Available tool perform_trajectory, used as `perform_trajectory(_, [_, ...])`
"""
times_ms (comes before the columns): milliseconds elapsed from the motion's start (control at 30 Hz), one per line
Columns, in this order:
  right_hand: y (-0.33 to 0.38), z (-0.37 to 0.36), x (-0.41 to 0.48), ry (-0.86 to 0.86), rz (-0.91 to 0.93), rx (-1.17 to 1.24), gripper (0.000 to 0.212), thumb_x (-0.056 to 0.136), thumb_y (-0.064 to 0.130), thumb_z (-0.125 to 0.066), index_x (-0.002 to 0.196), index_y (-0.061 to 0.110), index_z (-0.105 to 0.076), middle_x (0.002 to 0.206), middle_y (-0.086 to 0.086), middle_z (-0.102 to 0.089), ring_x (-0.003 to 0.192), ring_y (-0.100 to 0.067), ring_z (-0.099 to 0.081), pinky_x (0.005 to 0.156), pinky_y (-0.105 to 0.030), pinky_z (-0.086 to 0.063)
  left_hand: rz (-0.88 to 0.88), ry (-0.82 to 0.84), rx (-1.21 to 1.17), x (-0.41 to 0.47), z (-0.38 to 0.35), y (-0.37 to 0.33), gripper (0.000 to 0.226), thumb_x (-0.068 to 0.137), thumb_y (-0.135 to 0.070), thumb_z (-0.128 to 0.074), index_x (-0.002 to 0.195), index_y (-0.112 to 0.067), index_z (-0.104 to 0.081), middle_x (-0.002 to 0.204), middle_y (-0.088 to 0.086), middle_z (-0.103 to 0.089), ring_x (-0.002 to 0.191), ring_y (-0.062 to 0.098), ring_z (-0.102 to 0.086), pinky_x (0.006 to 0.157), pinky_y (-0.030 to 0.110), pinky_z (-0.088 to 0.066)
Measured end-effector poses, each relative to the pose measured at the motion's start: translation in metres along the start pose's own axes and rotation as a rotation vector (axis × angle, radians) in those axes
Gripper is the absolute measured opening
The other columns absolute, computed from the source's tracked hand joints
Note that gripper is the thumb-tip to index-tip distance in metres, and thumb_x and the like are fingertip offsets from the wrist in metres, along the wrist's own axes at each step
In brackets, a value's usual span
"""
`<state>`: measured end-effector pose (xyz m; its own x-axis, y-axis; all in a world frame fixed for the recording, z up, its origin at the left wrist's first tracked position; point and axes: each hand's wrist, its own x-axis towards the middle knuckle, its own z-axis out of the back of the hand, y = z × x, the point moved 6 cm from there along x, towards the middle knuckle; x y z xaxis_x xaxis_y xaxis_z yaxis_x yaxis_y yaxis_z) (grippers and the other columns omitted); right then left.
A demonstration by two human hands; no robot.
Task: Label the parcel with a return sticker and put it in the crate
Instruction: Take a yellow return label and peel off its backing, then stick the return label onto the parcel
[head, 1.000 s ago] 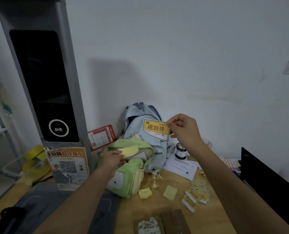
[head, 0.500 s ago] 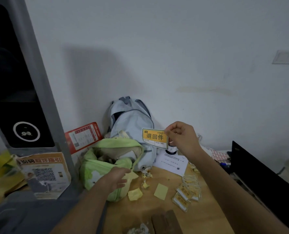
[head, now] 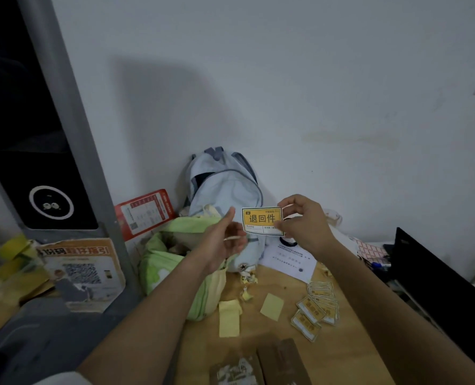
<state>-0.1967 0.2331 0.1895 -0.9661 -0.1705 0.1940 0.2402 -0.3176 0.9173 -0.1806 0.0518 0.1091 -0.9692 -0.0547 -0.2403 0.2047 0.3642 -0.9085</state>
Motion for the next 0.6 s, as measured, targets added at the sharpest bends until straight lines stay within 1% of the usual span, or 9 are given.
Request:
perform_trajectory(67, [0.003, -0.005, -0.001, -0.010, 0.020, -0.010, 0.032, 0.071, -0.011, -0.072, 0.092, 0.010, -0.061, 0.087, -0.012, -0.066, 0.069, -0.025, -0.063, 0.051, -0.031, -0.054, -0.065, -0.003, -0.005, -0.004, 0.000, -0.013, 0.028, 0.087, -0.038, -0.062, 0.081, -0.010, -0.062, 0.070, 0.003, -0.064, 0.057, 0.013, -0.058, 0.048, 0.020, -0.051])
perform_trajectory(133, [0.004, -0.009, -0.001, -0.017, 0.043, -0.022, 0.033, 0.072, -0.008, -0.072, 0.094, 0.013, -0.060, 0.093, -0.014, -0.066, 0.073, -0.026, -0.064, 0.060, -0.035, -0.056, -0.116, -0.001, 0.041, -0.009, 0.001, -0.020, 0.014, 0.085, -0.019, -0.068, 0.076, -0.010, -0.063, 0.068, 0.004, -0.062, 0.054, 0.010, -0.056, 0.047, 0.016, -0.050])
perform_trajectory(167, [0.004, -0.011, 0.000, -0.018, 0.052, -0.021, 0.034, 0.072, -0.008, -0.072, 0.095, 0.014, -0.060, 0.095, -0.015, -0.066, 0.074, -0.027, -0.064, 0.062, -0.035, -0.056, -0.129, -0.005, 0.062, -0.011, 0.003, -0.021, 0.012, 0.084, -0.012, -0.069, 0.074, -0.009, -0.064, 0.066, 0.004, -0.062, 0.052, 0.009, -0.056, 0.048, 0.016, -0.050])
perform_trajectory(300, [0.002, -0.021, -0.002, -0.010, 0.067, -0.003, 0.037, 0.074, -0.009, -0.070, 0.104, 0.012, -0.062, 0.099, -0.019, -0.061, 0.071, -0.025, -0.062, 0.054, -0.025, -0.049, -0.158, -0.031, 0.083, -0.021, 0.012, -0.021, 0.013, 0.082, -0.001, -0.069, 0.071, -0.008, -0.065, 0.060, 0.002, -0.064, 0.057, 0.011, -0.057, 0.054, 0.018, -0.052])
perform_trajectory(400, [-0.001, -0.026, -0.005, -0.028, 0.056, 0.045, 0.038, 0.078, -0.010, -0.065, 0.108, 0.013, -0.064, 0.086, -0.010, -0.055, 0.071, -0.024, -0.060, 0.042, -0.012, -0.042, -0.179, -0.054, 0.100, -0.027, 0.016, -0.022, 0.017, 0.079, 0.001, -0.070, 0.070, -0.011, -0.063, 0.065, 0.003, -0.065, 0.062, 0.015, -0.058, 0.061, 0.024, -0.052])
perform_trajectory(433, [-0.003, -0.027, -0.007, -0.038, 0.052, 0.060, 0.038, 0.078, -0.010, -0.064, 0.109, 0.013, -0.065, 0.081, -0.007, -0.053, 0.072, -0.025, -0.061, 0.042, -0.012, -0.043, -0.186, -0.060, 0.106, -0.030, 0.017, -0.022, 0.017, 0.078, 0.002, -0.071, 0.070, -0.011, -0.063, 0.068, 0.004, -0.065, 0.062, 0.015, -0.058, 0.063, 0.025, -0.052])
perform_trajectory(467, [-0.004, -0.028, -0.008, -0.049, 0.053, 0.065, 0.038, 0.079, -0.010, -0.063, 0.108, 0.013, -0.066, 0.077, -0.004, -0.052, 0.074, -0.026, -0.061, 0.046, -0.017, -0.048, -0.190, -0.068, 0.107, -0.033, 0.018, -0.021, 0.017, 0.078, 0.002, -0.071, 0.070, -0.011, -0.063, 0.070, 0.005, -0.064, 0.063, 0.016, -0.058, 0.063, 0.025, -0.052])
perform_trajectory(533, [-0.010, -0.031, -0.011, -0.057, 0.058, 0.054, 0.038, 0.079, -0.009, -0.063, 0.109, 0.014, -0.067, 0.072, -0.003, -0.052, 0.077, -0.026, -0.061, 0.064, -0.035, -0.058, -0.186, -0.095, 0.113, -0.039, 0.021, -0.017, 0.018, 0.079, 0.002, -0.070, 0.069, -0.011, -0.063, 0.071, 0.006, -0.064, 0.062, 0.015, -0.058, 0.061, 0.024, -0.053])
perform_trajectory(600, [-0.020, -0.037, -0.015, -0.044, 0.053, 0.053, 0.040, 0.080, -0.010, -0.062, 0.112, 0.012, -0.066, 0.071, -0.002, -0.050, 0.075, -0.024, -0.059, 0.075, -0.042, -0.059, -0.174, -0.125, 0.125, -0.043, 0.023, -0.008, 0.018, 0.079, 0.002, -0.070, 0.070, -0.012, -0.062, 0.073, 0.007, -0.064, 0.061, 0.015, -0.057, 0.057, 0.021, -0.053])
